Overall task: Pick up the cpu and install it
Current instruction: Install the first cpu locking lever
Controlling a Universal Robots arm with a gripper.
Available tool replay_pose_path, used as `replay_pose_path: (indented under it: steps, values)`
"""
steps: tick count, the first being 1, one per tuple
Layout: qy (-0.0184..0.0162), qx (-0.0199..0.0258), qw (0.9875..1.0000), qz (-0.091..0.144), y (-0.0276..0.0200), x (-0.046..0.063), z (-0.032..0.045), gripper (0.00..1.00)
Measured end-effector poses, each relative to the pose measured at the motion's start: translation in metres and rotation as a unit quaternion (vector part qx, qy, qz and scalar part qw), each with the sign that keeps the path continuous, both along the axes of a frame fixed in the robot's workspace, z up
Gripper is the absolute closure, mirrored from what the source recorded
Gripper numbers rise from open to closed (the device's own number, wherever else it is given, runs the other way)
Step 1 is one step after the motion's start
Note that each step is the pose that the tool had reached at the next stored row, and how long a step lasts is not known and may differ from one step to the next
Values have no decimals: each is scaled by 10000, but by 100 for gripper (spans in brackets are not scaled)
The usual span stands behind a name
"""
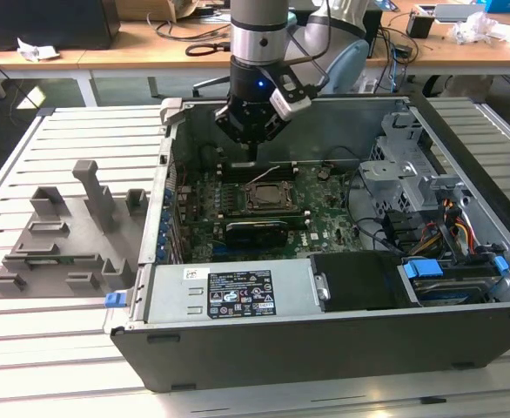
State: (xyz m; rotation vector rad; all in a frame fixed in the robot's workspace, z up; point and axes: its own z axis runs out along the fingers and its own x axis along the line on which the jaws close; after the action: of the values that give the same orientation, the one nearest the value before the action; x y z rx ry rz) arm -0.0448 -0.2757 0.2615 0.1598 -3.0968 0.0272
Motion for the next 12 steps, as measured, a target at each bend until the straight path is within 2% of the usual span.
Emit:
replay_pose_path:
  steps: [5,8,9,11,12]
  values:
    - [0,12,10000,-30,1,1,-5,89]
    - [1,45,9996,-282,-12,1,-17,89]
    - [3,114,9995,-292,-39,0,-18,89]
    - [5,194,9994,-298,-71,0,-20,89]
    - [6,253,9992,-298,-106,0,-20,89]
